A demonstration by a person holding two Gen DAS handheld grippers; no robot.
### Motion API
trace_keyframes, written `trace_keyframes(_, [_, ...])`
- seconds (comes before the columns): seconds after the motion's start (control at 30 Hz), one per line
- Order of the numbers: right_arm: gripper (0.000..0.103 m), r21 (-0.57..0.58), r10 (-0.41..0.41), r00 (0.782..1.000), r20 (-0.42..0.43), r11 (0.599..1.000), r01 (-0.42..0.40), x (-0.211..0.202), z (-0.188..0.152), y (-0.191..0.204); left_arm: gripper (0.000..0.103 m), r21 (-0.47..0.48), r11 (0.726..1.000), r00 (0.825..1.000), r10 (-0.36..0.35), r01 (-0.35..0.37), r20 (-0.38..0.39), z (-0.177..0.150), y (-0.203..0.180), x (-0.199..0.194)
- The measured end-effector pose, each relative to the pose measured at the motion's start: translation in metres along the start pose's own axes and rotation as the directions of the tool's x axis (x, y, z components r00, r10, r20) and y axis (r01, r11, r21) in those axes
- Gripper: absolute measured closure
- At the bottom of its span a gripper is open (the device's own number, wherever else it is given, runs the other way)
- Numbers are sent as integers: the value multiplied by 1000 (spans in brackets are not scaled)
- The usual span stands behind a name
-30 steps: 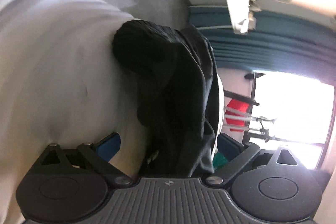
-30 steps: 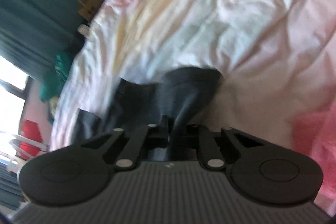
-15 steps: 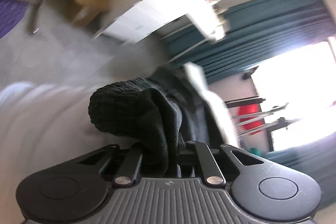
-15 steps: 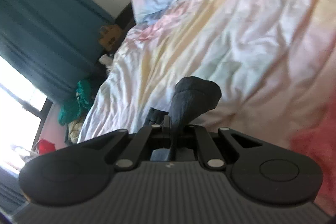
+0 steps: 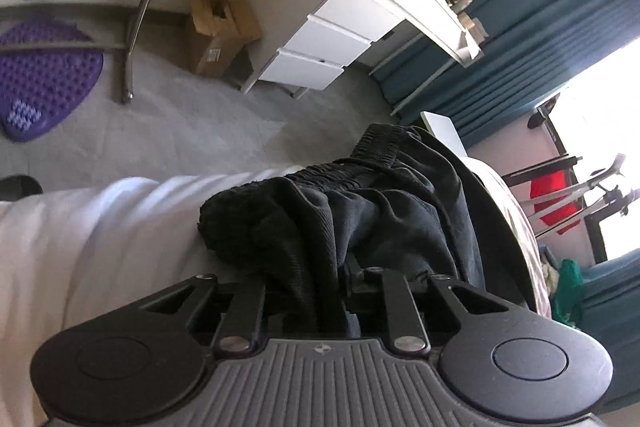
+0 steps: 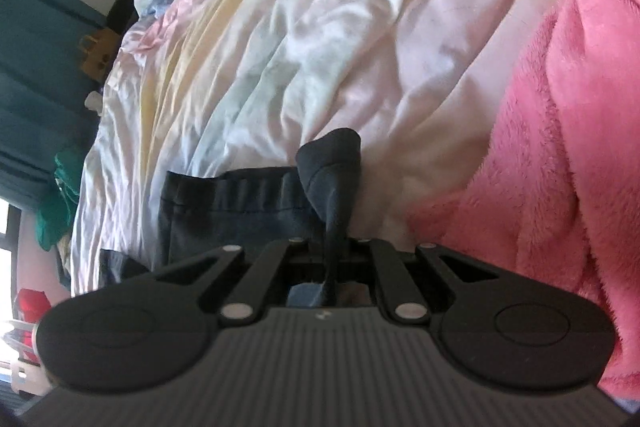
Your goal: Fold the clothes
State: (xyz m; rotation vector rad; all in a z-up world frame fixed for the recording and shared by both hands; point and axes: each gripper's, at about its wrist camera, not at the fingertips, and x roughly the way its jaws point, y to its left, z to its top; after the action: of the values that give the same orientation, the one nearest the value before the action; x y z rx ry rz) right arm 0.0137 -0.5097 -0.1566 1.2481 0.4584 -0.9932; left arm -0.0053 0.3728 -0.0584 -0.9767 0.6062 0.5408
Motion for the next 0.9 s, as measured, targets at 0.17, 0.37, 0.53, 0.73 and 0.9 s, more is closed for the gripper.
trace_keyframes(0.17, [92,-152,11,998,65,988,-1,-17,1,24,40,154,977,985,132,-149,113,-13,-28,-33])
trace_keyframes(0.37, [36,-451,124,941,314,892,33,-60,-10,64,22,386,903,938,48,-188,344,-53,-78,-85])
trace_keyframes(0.53, [31,-599,365,907,209,781,-177,-88,-29,80,20,541,837,940,-118,-80,320,-96,-111,-103])
trace_keyframes(0.73, [31,-724,504,864,17,602,-336,-108,-71,103,20,666,745,939,-251,32,235,-148,-156,-120])
trace_keyframes(0.9, [31,-779,554,823,-127,457,-428,-116,-107,114,20,776,624,935,-320,87,153,-202,-194,-115])
